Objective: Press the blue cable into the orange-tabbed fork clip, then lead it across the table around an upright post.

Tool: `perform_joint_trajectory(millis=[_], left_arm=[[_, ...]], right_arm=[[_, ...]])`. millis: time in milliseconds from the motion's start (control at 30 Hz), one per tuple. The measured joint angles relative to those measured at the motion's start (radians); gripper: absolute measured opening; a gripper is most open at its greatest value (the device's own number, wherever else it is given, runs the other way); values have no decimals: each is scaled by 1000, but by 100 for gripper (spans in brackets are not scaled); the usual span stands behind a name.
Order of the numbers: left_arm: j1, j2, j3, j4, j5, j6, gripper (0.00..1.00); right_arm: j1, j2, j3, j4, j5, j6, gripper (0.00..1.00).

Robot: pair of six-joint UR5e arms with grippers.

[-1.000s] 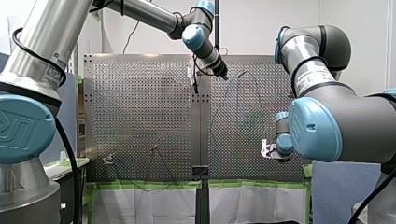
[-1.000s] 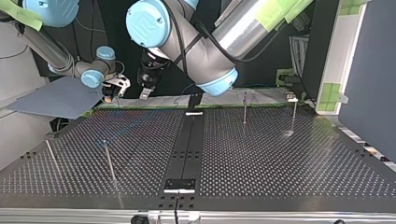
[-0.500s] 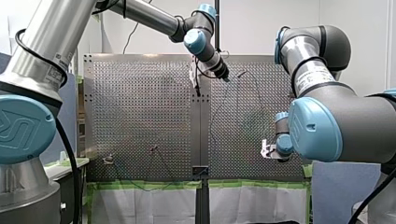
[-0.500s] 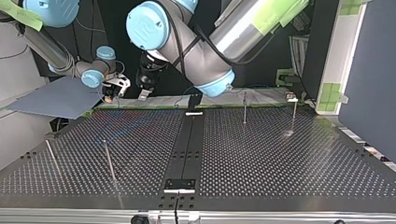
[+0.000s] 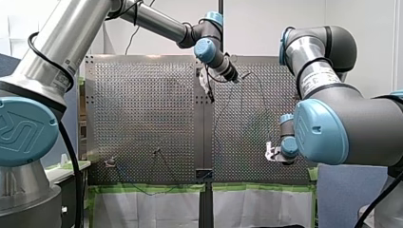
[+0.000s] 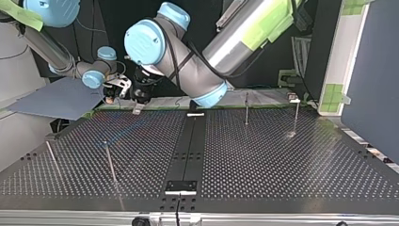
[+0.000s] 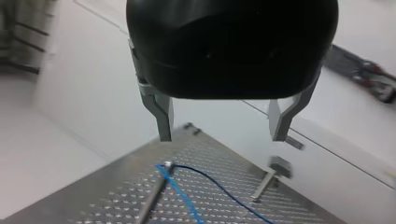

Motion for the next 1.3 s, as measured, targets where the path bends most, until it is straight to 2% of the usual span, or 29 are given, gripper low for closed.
perform_joint_trajectory(millis=[233, 467, 667, 900, 1033, 1300], left_arm=[[9, -5, 17, 35, 29, -58, 100], [6, -58, 79, 2, 24, -66, 100], [8, -71, 136, -8, 26, -65, 100], [4, -72, 174, -24, 44, -40, 100], [0, -72, 184, -53, 63, -15, 100], [4, -72, 186, -120, 66, 50, 100]], right_arm=[[2, 0, 0, 0, 0, -1, 0], [2, 0, 0, 0, 0, -1, 0], [2, 0, 0, 0, 0, -1, 0], [3, 0, 0, 0, 0, -1, 0], [3, 0, -1, 0, 0, -1, 0], [2, 0, -1, 0, 0, -1, 0]])
